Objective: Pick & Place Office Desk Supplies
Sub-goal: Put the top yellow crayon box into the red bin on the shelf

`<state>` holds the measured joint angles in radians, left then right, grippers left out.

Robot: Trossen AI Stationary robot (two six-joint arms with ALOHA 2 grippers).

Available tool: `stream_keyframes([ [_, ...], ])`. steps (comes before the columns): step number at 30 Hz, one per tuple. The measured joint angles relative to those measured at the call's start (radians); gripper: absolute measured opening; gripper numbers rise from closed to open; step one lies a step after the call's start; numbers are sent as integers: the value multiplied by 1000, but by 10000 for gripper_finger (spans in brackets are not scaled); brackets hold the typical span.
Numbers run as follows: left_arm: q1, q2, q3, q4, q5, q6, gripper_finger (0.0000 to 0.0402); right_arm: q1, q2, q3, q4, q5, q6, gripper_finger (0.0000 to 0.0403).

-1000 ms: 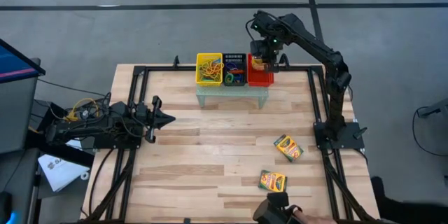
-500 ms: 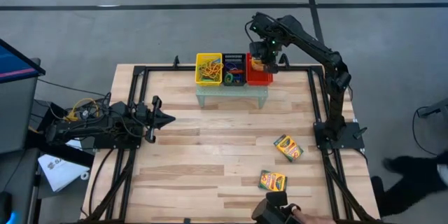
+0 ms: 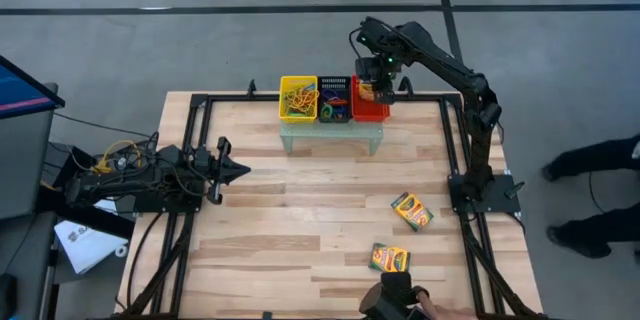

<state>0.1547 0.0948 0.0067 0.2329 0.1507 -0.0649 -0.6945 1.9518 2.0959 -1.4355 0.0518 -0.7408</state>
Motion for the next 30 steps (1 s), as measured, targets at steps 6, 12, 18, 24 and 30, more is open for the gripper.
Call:
stream_keyframes([
  [6,0,0,0,0,0,0,0,0,0,0,21,0,8,178],
  [12,0,0,0,0,0,0,0,2,0,0,26,56,8,201],
  [18,0,0,0,0,0,0,0,9,-1,0,31,103,16,212],
  [24,0,0,0,0,0,0,0,14,-2,46,25,106,34,223],
  [30,0,0,0,0,0,0,0,30,-2,139,10,107,46,223],
])
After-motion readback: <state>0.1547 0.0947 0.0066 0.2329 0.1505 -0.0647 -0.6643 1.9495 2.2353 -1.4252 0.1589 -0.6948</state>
